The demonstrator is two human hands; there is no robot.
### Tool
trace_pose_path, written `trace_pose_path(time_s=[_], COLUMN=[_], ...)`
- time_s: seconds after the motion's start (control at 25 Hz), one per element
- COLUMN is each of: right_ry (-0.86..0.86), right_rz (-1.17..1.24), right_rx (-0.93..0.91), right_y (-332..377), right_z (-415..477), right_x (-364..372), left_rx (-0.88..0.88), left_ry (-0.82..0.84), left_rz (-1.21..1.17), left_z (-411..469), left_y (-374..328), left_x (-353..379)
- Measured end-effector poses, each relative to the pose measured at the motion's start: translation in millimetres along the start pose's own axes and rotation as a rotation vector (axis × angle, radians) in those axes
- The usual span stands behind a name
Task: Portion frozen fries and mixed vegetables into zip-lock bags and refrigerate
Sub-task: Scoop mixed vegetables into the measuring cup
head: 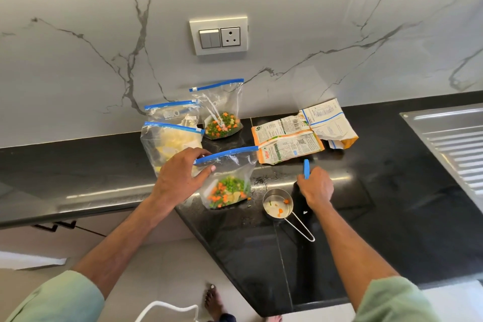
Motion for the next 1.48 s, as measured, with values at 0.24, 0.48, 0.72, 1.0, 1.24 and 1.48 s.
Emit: trace_pose_path(time_s=[0.24, 0.48, 0.72, 1.0, 1.24, 1.48], right_ry=[-0.229, 0.005, -0.341, -0.449, -0.439, -0.187], right_rz=[0.077, 0.169, 0.639, 0.504, 0.217, 0.478], right_rx=[-0.148, 0.123, 0.001, 0.27, 0.292, 0.454], right_y=[17.0, 23.2, 36.1, -29.4, -32.4, -49.0], right_z=[35.9, 102.9, 127.6, 170.0, 171.6, 183.0], right_x=[-36.8, -35.6, -94.6, -120.3, -102.2, -82.6], left_rx=[0.0, 0.02, 0.019, 0.006, 0.112, 0.114], left_ry=[-0.05, -0.149, -0.126, 0.012, 0.153, 0.149], left_rz=[-0.066, -0.197, -0.234, -0.139, 0.106, 0.129], left_z=[3.1, 14.5, 51.5, 52.4, 41.4, 39.4], left_y=[-4.3, -18.6, -37.2, -26.6, -21.7, -12.6], left_x=[-7.0, -14.7, -8.9, 9.9, 5.2, 4.6])
Point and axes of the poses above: each hand's wrist, its own z-axis towards the middle knuckle, its own x-axis out of the palm, y = z × x, the point moved 6 cm from there along z, towards the middle knuckle, and after that the axes turned 3 degrees about -x, right-handed, at the moved point
